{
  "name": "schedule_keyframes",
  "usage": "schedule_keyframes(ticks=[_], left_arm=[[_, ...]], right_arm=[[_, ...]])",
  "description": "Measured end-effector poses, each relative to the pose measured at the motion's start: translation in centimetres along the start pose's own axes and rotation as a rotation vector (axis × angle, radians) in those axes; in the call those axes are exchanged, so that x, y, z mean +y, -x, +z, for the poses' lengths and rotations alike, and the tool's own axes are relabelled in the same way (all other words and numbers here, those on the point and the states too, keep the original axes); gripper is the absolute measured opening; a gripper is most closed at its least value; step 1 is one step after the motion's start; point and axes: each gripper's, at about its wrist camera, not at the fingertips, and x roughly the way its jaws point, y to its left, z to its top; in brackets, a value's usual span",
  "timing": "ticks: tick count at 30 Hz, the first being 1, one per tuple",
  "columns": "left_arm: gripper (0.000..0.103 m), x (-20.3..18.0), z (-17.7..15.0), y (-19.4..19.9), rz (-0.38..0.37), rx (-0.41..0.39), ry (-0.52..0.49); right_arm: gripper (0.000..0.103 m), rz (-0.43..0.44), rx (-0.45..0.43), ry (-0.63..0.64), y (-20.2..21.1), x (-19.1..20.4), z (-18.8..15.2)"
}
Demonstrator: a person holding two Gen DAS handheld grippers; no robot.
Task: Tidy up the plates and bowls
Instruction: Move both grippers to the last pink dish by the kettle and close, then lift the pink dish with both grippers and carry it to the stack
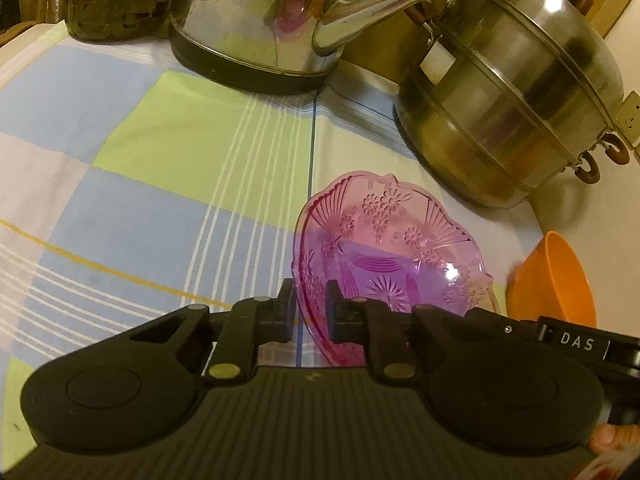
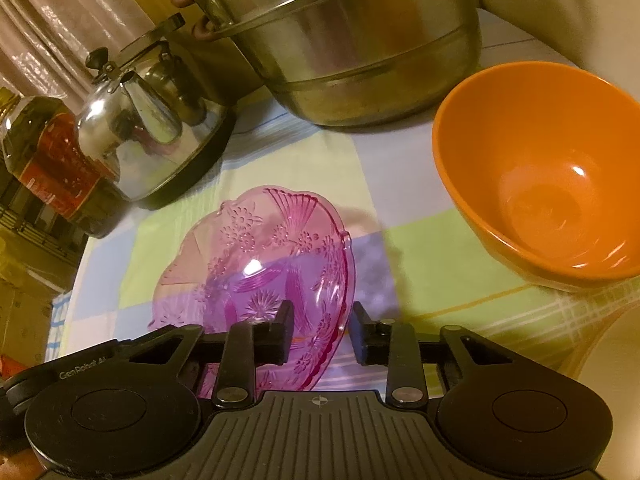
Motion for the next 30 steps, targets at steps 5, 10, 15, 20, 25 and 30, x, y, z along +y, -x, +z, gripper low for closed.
schedule_keyframes(ticks=[5, 10, 15, 20, 25, 30], left_arm=[[0.010, 0.0, -0.1, 0.0, 0.008, -0.003, 0.001], [0.010, 0.0, -0.2, 0.0, 0.014, -0.007, -0.001], [0.010, -0.2, -0.1, 0.4, 0.018, -0.020, -0.009], [0.010, -0.6, 0.2, 1.2, 0.004, -0.040, -0.008], [0.009, -0.7, 0.4, 2.2, -0.017, -0.060, 0.009], [0.009, -1.1, 0.4, 4.2, -0.037, -0.083, 0.017]], right_arm=[[0.019, -0.012, -0.003, -0.001, 0.0, -0.2, -0.1], [0.012, -0.022, -0.003, 0.010, 0.0, -0.3, -0.1], [0.010, -0.023, -0.011, 0.022, 0.1, -0.2, -0.1], [0.010, -0.016, -0.037, 0.022, 0.8, 0.0, 0.1], [0.010, 0.005, -0.070, 0.023, 2.2, 0.3, 0.2], [0.009, 0.028, -0.115, 0.038, 4.7, 1.2, 0.0]])
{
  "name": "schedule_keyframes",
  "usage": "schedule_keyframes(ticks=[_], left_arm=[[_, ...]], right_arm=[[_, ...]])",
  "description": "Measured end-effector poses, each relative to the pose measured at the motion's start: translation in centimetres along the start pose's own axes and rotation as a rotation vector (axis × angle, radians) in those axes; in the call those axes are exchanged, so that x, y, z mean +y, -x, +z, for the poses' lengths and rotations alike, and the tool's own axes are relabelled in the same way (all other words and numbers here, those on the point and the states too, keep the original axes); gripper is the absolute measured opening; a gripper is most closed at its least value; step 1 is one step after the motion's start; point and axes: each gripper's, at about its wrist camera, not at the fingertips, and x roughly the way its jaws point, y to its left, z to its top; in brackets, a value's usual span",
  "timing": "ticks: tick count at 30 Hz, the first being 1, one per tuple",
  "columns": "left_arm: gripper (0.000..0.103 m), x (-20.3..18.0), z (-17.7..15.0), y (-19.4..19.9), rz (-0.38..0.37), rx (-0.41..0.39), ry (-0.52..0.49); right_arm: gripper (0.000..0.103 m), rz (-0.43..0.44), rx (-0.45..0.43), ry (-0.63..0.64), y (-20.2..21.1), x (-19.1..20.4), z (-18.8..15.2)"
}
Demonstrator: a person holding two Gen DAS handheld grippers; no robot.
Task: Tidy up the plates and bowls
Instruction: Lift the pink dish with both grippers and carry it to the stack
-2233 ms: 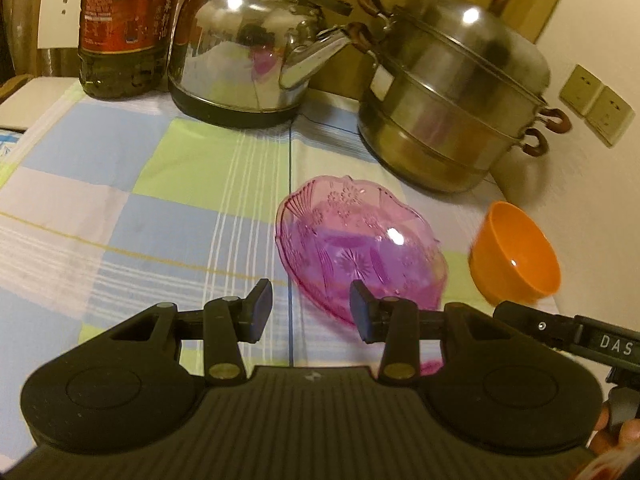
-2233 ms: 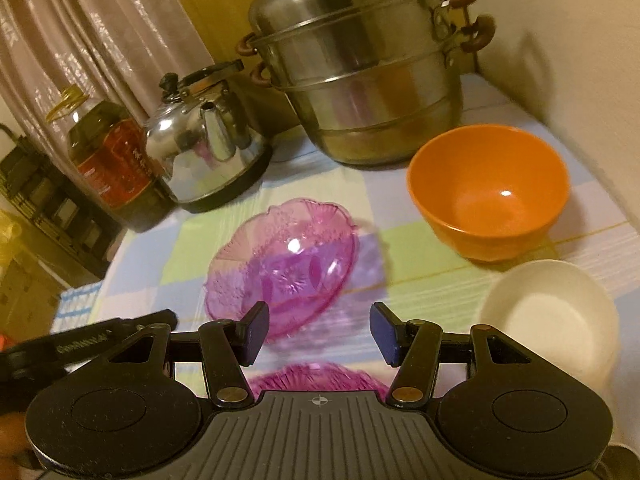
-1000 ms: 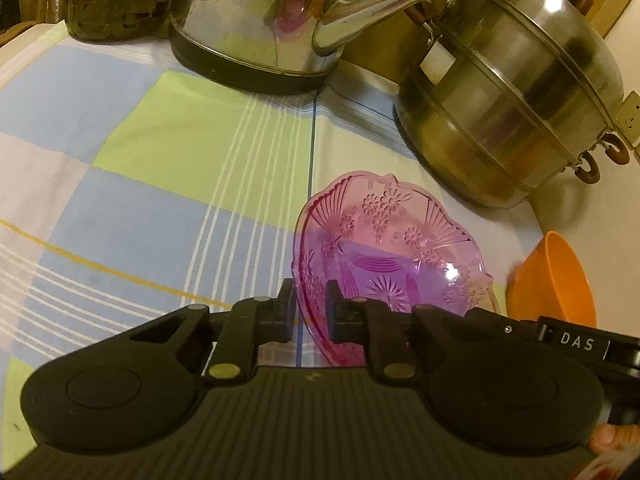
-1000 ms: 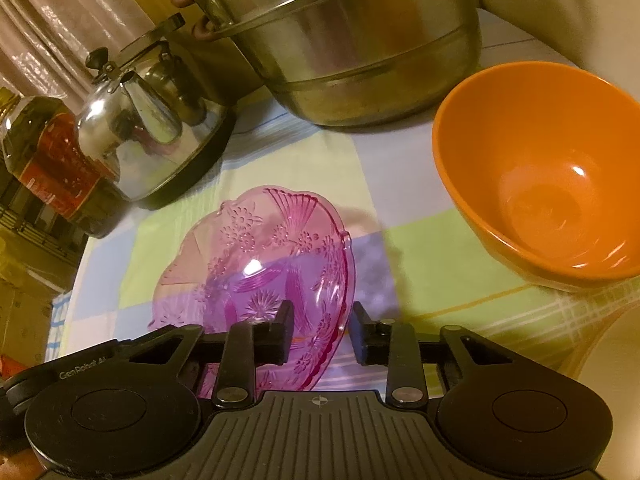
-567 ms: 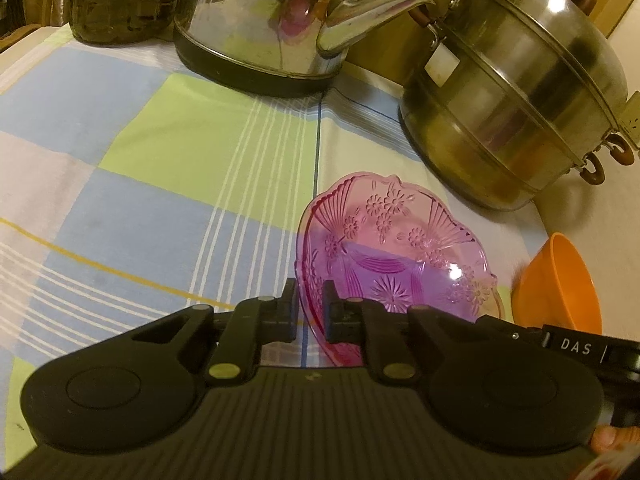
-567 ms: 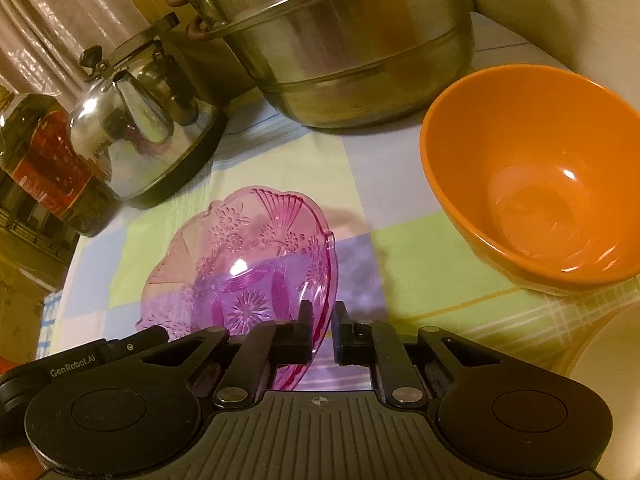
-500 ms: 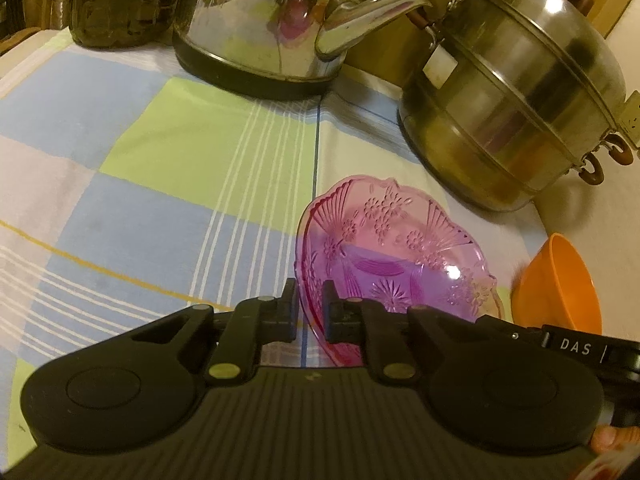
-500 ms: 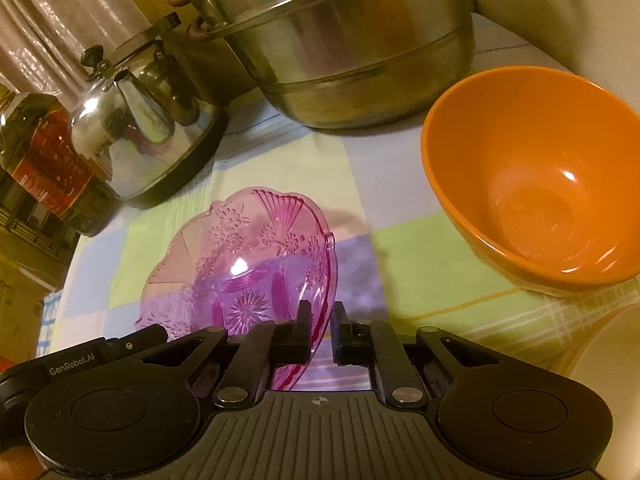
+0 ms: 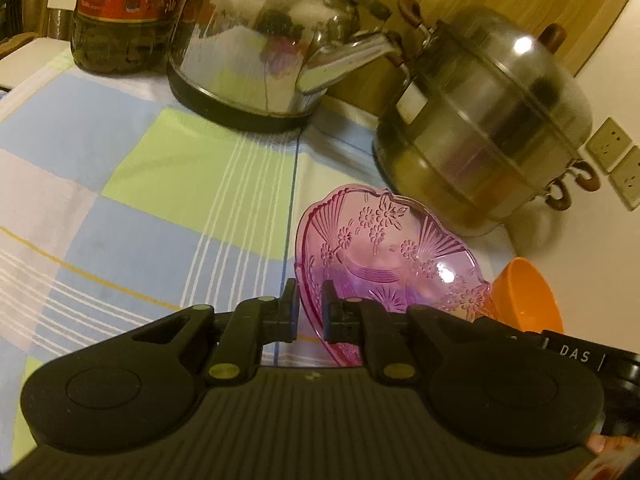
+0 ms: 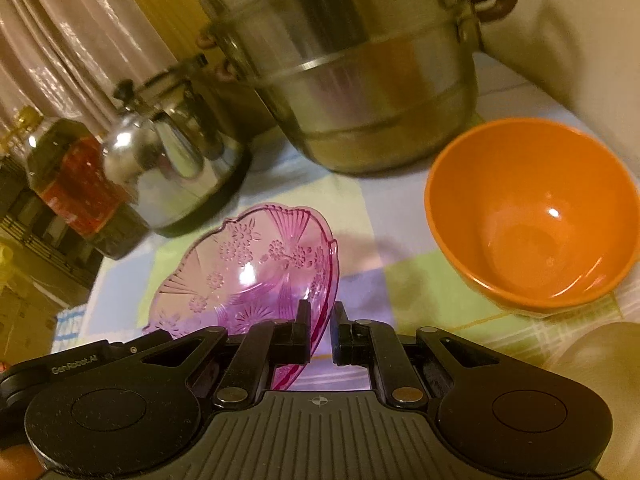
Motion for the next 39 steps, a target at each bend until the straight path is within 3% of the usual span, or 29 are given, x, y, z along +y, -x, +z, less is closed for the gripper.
schedule_keyframes(ticks=[8, 15, 31, 39], left_arm=[[0.009, -1.4, -0.4, 4.5, -0.041, -0.044, -0.009], [0.009, -1.8, -2.7, 8.8, -0.085, -0.048, -0.006], [0.009, -2.6, -14.2, 18.8, -0.069, -0.032, -0.100], [0.009, -3.2, -18.3, 22.0, -0.063, -0.008, -0.119]], right_arm=[[0.009, 0.040, -0.064, 0.005, 4.9, 1.1, -0.8], [0.009, 0.052, -0.095, 0.013, 9.9, 1.4, -3.2], [0.009, 0.028, -0.062, -0.015, 20.6, 0.0, -14.1], [0.009, 0.019, -0.044, -0.031, 24.2, -0.8, -18.1]])
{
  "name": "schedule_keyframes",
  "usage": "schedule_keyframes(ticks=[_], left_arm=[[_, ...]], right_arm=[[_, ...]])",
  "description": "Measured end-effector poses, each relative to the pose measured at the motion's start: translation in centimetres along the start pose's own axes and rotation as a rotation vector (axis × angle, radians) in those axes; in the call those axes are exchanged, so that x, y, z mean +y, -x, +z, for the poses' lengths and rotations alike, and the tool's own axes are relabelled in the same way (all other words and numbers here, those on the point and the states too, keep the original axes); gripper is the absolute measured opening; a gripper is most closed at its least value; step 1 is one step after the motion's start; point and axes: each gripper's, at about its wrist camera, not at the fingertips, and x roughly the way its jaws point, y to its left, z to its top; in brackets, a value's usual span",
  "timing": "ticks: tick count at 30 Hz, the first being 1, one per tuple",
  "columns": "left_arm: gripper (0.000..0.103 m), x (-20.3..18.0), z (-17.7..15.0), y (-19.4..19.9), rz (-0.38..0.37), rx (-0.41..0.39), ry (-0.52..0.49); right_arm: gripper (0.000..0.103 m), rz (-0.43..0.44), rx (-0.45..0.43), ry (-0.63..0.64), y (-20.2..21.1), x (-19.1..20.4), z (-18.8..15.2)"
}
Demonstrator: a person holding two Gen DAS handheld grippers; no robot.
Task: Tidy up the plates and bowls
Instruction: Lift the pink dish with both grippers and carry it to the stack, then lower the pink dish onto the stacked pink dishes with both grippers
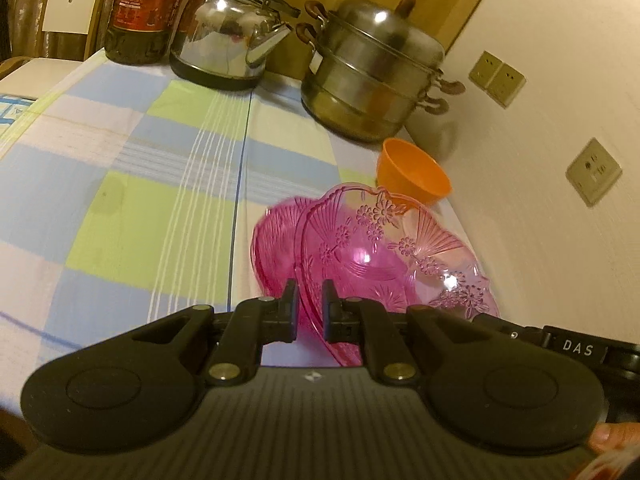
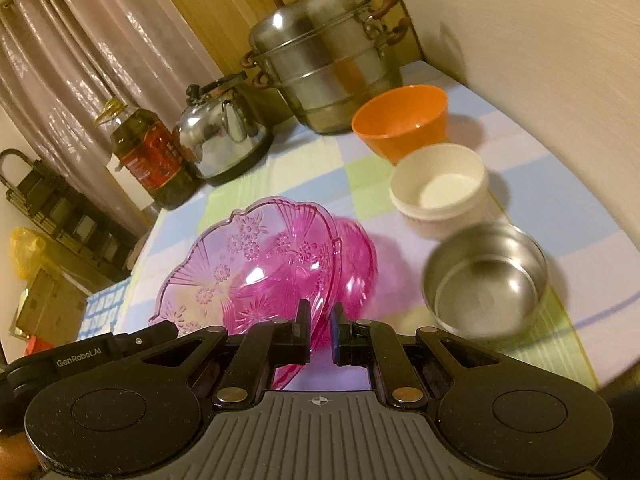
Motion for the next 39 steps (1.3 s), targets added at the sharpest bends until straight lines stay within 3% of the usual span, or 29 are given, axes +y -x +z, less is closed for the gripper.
schedule_keyframes(ticks=[15, 29, 39], left_arm=[[0.009, 0.3, -4.3, 2.2, 0.023, 0.050, 0.008], [0.009, -0.3, -3.4, 1.5, 0.031, 0.051, -0.002], [0.010, -0.6, -0.2, -2.3, 0.035, 0.063, -0.025]], right_arm=[[0.009, -0.008, 0.040, 0.028, 3.0, 0.1, -3.5], [0.009, -0.016, 0.044, 0.016, 2.5, -0.2, -2.5], [0.009, -0.052, 0.042, 0.021, -0.7, -0.3, 0.8]])
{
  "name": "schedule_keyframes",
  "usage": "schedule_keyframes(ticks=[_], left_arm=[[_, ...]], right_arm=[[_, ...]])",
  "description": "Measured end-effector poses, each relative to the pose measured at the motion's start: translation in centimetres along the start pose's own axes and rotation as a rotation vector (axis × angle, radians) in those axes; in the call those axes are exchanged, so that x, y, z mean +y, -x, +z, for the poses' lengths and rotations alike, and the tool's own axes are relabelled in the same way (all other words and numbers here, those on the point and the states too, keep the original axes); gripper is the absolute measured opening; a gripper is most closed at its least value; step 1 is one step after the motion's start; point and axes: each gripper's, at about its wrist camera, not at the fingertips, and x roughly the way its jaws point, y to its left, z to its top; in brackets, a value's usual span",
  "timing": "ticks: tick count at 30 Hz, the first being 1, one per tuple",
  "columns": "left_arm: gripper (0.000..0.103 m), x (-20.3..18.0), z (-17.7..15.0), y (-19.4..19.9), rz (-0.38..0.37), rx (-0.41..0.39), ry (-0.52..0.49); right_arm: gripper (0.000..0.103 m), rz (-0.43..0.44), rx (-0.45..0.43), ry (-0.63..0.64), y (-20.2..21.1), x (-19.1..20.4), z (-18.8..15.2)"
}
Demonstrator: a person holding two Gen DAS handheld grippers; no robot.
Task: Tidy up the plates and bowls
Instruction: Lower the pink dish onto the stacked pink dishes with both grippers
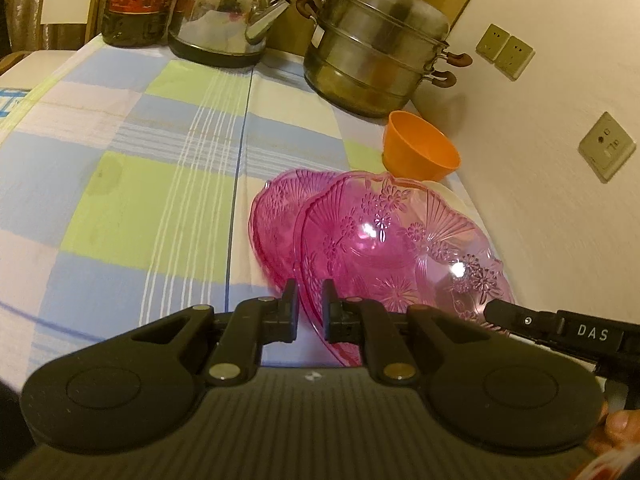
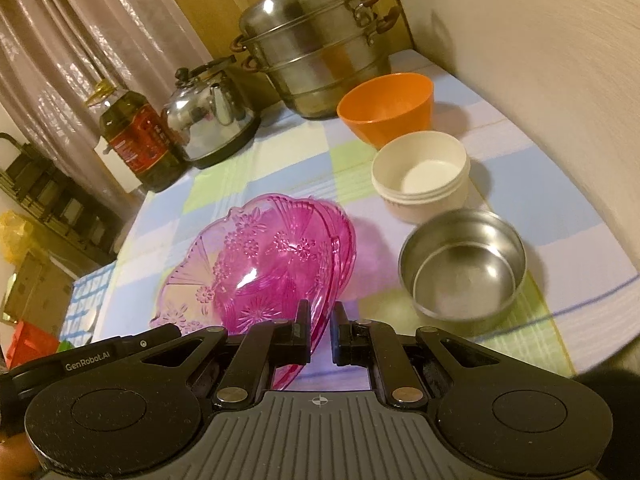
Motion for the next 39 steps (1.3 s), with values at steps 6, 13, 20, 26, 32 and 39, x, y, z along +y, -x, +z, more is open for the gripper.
schedule_keyframes(ticks=[6, 13, 20, 26, 32, 39], left_arm=[[0.010, 0.2, 2.3, -2.8, 0.026, 0.009, -0.024], [0.010, 1.3, 3.1, -5.3, 0.053, 0.028, -0.023], [0.010, 1.5, 3.4, -7.0, 0.060, 0.043, -0.043], [0.010, 1.6, 3.5, -7.9, 0.069, 0.051, -0.058], [0.011, 1.6, 3.4, -8.4, 0.079, 0.056, -0.070], [0.012, 1.5, 3.4, -8.8, 0.100, 0.050, -0.101]], right_arm=[[0.009, -0.019, 0.019, 0.015, -3.4, 0.0, 2.0], [0.009, -0.029, 0.052, 0.024, -6.8, -0.3, 2.9], [0.010, -0.046, 0.074, 0.022, -8.5, -0.9, 3.0], [0.010, -0.063, 0.074, 0.058, -9.3, -0.8, 3.1], [0.010, -0.086, 0.058, 0.113, -9.8, -0.1, 3.1], [0.011, -0.088, 0.062, 0.135, -10.8, 0.0, 2.8]])
